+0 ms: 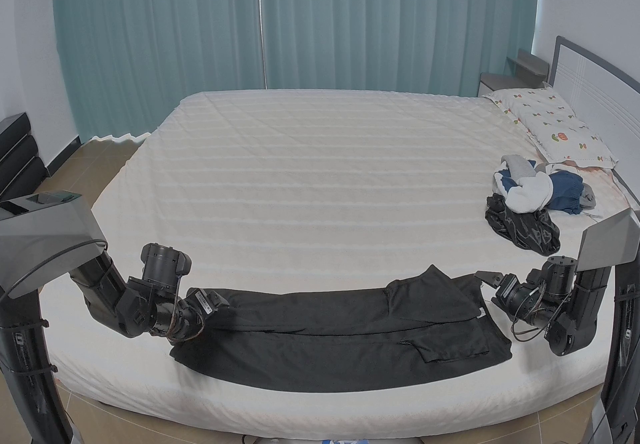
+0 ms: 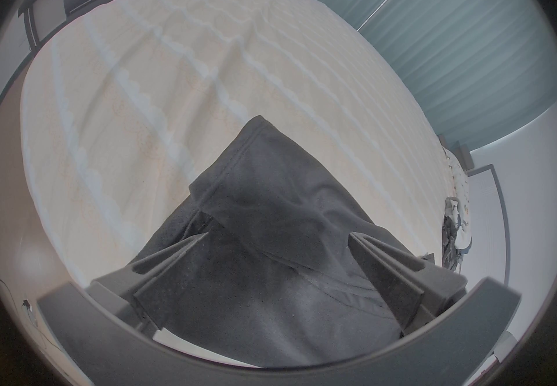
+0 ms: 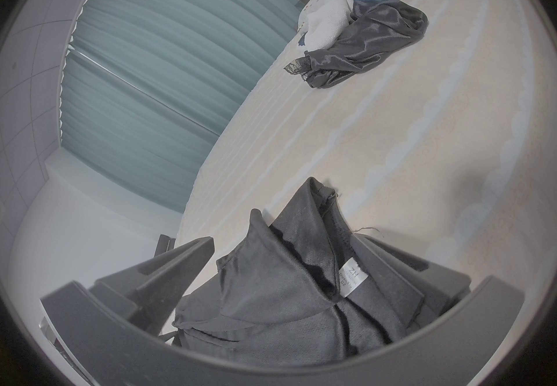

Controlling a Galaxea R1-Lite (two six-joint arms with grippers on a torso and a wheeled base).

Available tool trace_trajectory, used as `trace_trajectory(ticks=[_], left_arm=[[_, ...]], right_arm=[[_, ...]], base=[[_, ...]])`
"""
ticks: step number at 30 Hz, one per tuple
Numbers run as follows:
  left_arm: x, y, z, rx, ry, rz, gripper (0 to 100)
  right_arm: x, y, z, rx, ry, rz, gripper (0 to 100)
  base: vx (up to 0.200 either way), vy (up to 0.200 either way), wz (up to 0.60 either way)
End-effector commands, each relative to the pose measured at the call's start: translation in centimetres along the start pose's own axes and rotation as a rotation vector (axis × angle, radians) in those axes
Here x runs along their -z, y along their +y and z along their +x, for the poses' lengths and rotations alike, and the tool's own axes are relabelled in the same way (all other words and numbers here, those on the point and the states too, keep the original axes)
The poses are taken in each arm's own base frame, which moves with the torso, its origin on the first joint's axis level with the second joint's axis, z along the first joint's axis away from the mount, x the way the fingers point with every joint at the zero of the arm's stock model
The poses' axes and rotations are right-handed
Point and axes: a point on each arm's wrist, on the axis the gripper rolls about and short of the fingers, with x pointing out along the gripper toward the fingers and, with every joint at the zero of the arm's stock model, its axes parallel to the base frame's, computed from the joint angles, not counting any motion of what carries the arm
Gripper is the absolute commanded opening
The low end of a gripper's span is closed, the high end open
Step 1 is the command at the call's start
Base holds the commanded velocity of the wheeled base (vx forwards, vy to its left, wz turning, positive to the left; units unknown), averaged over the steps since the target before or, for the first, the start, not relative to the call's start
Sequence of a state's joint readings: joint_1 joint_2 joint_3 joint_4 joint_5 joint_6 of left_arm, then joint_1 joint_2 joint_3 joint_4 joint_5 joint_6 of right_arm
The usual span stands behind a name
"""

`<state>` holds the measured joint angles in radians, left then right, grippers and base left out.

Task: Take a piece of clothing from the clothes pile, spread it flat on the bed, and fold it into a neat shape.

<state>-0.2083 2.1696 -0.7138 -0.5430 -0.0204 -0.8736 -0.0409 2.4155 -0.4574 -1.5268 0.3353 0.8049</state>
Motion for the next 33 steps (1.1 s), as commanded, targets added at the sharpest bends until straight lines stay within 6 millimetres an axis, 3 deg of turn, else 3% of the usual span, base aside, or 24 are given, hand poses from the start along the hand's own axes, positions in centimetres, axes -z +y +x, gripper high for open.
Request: trace_trajectory(ticks=[1, 8, 9, 13, 15, 20, 28, 33], left_arm=[[0.5, 0.2, 0.8, -0.025, 0.011, 0.009, 100], [0.3, 0.1, 1.7, -0.064, -0.046, 0.008, 100], [0.3, 0.1, 1.7, -0.062, -0.050, 0.008, 0], [0.2, 0.0, 1.6, -0.080, -0.082, 0.013, 0], [-0.1, -0.1, 1.6, -0.120, -0.153, 0.022, 0], [-0.3, -0.5, 1.2, -0.091, -0.197, 0.032, 0], [-0.5, -0.7, 1.1, -0.076, -0.210, 0.031, 0], [-0.6, -0.8, 1.0, -0.071, -0.216, 0.029, 0]], right_arm=[[-0.3, 0.7, -0.4, -0.016, -0.011, 0.013, 100], [-0.1, 1.7, -1.0, -0.037, -0.005, 0.012, 100], [0.0, 2.0, -1.2, -0.043, -0.006, 0.008, 100], [0.6, 3.6, -2.0, -0.059, -0.023, -0.019, 100], [1.9, 5.1, -2.7, -0.069, 0.001, -0.041, 100], [4.3, 6.8, -3.2, -0.088, 0.091, -0.067, 100], [6.5, 7.1, -1.6, 0.040, 0.139, -0.081, 100], [6.6, 6.4, -0.7, 0.080, 0.131, -0.073, 100]], base=[[0.000, 0.000, 0.00], [0.000, 0.000, 0.00], [0.000, 0.000, 0.00], [0.000, 0.000, 0.00], [0.000, 0.000, 0.00], [0.000, 0.000, 0.00], [0.000, 0.000, 0.00], [0.000, 0.000, 0.00]])
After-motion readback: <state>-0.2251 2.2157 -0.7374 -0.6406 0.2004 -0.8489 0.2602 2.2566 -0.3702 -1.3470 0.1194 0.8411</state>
